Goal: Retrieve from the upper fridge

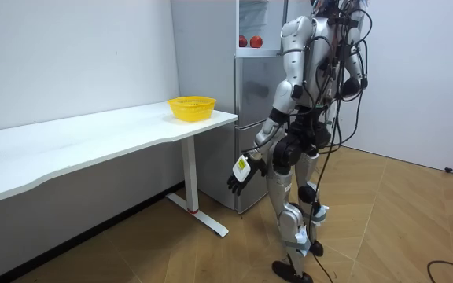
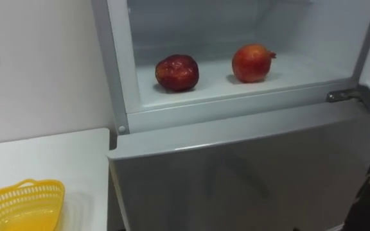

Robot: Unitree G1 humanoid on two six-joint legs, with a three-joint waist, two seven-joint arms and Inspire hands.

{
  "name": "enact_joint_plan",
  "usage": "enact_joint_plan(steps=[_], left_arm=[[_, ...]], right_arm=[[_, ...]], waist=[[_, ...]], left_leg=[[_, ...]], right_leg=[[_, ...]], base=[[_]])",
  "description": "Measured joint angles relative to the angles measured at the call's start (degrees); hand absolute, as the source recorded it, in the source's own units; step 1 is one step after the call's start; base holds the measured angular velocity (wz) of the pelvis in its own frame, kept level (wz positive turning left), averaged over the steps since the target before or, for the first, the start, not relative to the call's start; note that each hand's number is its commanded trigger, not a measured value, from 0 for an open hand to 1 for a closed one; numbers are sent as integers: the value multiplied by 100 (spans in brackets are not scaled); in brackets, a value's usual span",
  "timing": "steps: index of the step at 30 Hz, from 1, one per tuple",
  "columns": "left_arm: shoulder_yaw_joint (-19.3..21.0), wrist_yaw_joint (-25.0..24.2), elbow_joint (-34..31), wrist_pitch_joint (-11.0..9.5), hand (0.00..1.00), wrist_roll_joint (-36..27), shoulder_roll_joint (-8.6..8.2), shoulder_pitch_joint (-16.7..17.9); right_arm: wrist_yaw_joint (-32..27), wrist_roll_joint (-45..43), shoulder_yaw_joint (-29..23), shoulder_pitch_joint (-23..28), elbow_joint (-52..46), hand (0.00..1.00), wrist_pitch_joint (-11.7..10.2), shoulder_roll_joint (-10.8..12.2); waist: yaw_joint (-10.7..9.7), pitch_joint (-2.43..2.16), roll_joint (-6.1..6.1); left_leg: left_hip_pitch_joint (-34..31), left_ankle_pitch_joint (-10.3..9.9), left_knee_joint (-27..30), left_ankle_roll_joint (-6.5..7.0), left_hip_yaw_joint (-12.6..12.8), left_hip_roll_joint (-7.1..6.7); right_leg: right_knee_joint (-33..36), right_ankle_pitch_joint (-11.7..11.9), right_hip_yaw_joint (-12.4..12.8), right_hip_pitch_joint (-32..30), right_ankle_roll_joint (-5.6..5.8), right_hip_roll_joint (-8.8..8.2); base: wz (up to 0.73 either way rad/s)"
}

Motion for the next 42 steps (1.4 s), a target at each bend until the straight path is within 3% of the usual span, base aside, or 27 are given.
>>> enact_joint_plan(steps=[3, 9, 11, 13, 17, 20, 26, 28, 38, 42], left_arm=[[-13, -11, 98, -6, 0, 4, 59, 18], [-200, -122, 306, 37, 0, 37, 105, -9], [-337, -184, 306, 41, 0, 31, 157, -51], [-526, -282, 367, 45, 0, 26, 259, -122], [-661, -396, 416, 94, 0, 25, 306, -153], [-773, -443, 488, 116, 0, 26, 321, -246], [-907, -412, 497, 118, 0, 35, 316, -360], [-909, -380, 495, 119, 0, 35, 316, -368], [-898, -447, 506, 114, 0, 29, 358, -395], [-876, -450, 566, 117, 0, 26, 386, -383]], right_arm=[[-165, -135, 27, -29, -364, 0, -184, -1], [-403, -405, 167, -24, -803, 0, -253, -76], [-476, -463, 247, -50, -883, 0, -351, -138], [-569, -478, 425, -97, -1003, 0, -354, -222], [-764, -578, 616, -134, -1215, 0, -363, -277], [-990, -642, 783, -480, -1230, 0, -374, -377], [-1437, -735, 1210, -792, -1260, 0, -656, -564], [-1501, -772, 1369, -827, -1259, 0, -663, -592], [-1526, -988, 1433, -1313, -1267, 0, -722, -602], [-1559, -602, 1423, -1498, -1288, 0, -738, -777]], waist=[[13, -15, -2], [35, -15, 8], [32, -19, 17], [68, -18, 16], [104, -1, 42], [131, 4, 47], [349, 2, 45], [425, -8, 17], [550, 35, -82], [586, 24, -139]], left_leg=[[-15, 0, 2, 0, 31, 16], [-117, 0, 3, 0, 43, 14], [-163, 0, 5, 0, 43, 14], [-185, 0, 4, 0, 43, 14], [-181, -1, 2, 0, 40, 14], [-185, -1, -13, 1, 41, 16], [-174, 0, -76, 1, 41, 30], [-178, 1, -68, 1, 38, 32], [-186, 1, -60, 1, -55, 46], [-167, 2, -52, 0, -103, 51]], right_leg=[[1, 21, 13, -8, -12, 17], [-18, 93, 26, -106, 14, 15], [-34, 125, 22, -141, 25, 15], [-27, 150, 19, -158, 31, 15], [-35, 163, 1, -146, 37, 13], [-7, 171, -6, -172, 36, 16], [-27, 187, -7, -172, 25, 41], [-39, 188, -11, -166, 23, 40], [-57, 188, -270, -124, 23, 6], [-73, 188, -291, -71, 23, 8]], base=[[-6], [0], [2], [0], [2], [0], [0], [0], [5], [6]])
